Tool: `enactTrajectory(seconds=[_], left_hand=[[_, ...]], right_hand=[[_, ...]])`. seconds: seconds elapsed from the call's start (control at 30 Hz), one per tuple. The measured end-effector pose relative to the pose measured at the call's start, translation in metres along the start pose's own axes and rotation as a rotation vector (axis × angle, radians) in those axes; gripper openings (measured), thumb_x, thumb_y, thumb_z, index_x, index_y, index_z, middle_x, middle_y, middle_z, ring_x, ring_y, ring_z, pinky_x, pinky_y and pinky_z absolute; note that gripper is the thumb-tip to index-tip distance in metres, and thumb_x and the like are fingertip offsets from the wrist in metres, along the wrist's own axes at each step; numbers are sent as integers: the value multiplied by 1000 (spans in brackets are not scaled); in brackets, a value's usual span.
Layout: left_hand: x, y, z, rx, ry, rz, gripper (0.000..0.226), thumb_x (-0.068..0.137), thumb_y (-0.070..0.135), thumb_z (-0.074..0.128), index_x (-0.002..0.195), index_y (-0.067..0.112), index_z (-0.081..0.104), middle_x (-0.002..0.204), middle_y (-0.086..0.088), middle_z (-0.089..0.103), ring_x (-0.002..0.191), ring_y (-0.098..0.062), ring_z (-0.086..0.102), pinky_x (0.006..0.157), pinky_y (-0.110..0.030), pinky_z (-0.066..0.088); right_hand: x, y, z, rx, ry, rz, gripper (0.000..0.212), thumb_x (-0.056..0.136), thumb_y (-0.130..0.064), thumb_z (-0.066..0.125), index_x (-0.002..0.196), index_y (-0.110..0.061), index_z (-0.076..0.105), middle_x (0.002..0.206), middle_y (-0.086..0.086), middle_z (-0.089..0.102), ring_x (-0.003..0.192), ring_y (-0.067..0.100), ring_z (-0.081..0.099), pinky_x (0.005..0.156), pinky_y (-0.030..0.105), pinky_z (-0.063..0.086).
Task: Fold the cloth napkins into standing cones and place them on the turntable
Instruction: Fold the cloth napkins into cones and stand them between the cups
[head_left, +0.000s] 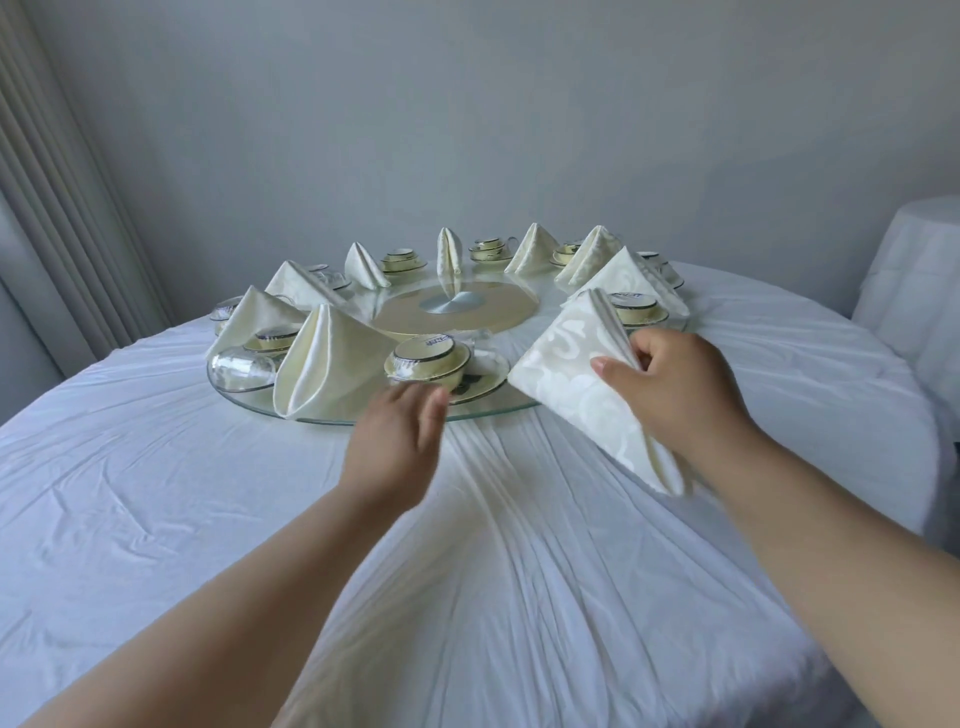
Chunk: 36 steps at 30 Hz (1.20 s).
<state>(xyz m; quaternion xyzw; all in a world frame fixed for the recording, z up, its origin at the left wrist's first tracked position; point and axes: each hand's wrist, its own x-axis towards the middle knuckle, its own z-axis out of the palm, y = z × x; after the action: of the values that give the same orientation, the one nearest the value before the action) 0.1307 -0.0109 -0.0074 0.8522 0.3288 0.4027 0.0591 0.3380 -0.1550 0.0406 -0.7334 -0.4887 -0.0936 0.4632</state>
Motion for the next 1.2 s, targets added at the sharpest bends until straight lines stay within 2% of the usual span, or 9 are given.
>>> enactTrajectory(seconds=[0.17,0.27,0.33,0.47,0.57,0.63,0.77,0.9,1.2], left_hand=[[8,32,31,-145,-258,90,75,91,60,14,93,0,59,95,-11,62,90,-17,51,83,-37,42],[18,37,40,-152,-333,59,58,98,56,20,72,9,42,68,1,44,69,-16,43,69,-35,37],[26,36,42,-134,-349,28,50,101,47,22,69,11,38,65,2,39,68,-19,41,67,-35,35],[34,16,46,-91,-387,-59,64,97,57,16,75,5,46,69,-13,52,74,-28,52,72,-37,42],[31,-1,46,-91,-424,-164,77,70,87,-1,82,23,40,76,-1,52,77,-18,49,81,-36,44],[32,-11,45,-113,-427,-213,90,58,94,-9,85,28,46,85,4,52,84,-14,46,86,-36,42],[34,-23,41,-140,-423,-226,102,58,94,-9,86,26,62,87,6,59,93,-16,55,97,-40,42],[32,-32,42,-178,-390,-201,91,71,80,0,120,37,64,106,2,72,114,-15,58,100,-36,42],[30,-34,44,-214,-369,-174,89,76,77,0,118,35,66,102,-7,71,105,-17,61,97,-38,44]], right_hand=[[33,3,6,-62,12,31,48,86,-32,65,56,-14,32,51,-1,35,51,18,34,48,29,25],[55,1,25,-94,3,43,48,87,-34,63,57,-15,32,54,-1,38,58,24,40,46,27,23],[68,-1,41,-98,-20,57,46,88,-35,61,58,-15,32,56,-2,39,63,25,42,49,32,22],[90,-5,78,-108,-60,83,41,91,-35,57,62,-17,34,64,-4,42,72,25,46,62,27,27],[100,-7,107,-98,-63,78,37,91,-33,55,65,-17,36,81,6,58,79,28,54,65,28,31],[105,-8,125,-114,-72,76,33,92,-32,54,68,-16,38,92,11,63,87,32,58,65,29,32],[114,-10,158,-143,-100,86,19,94,-30,51,87,-12,50,105,14,63,97,35,60,67,29,34],[118,-12,179,-187,-140,140,25,95,-29,49,107,-7,53,113,12,60,103,36,59,69,30,35],[119,-17,187,-207,-241,180,36,92,-35,51,114,-8,45,114,11,62,102,36,59,68,32,38]])
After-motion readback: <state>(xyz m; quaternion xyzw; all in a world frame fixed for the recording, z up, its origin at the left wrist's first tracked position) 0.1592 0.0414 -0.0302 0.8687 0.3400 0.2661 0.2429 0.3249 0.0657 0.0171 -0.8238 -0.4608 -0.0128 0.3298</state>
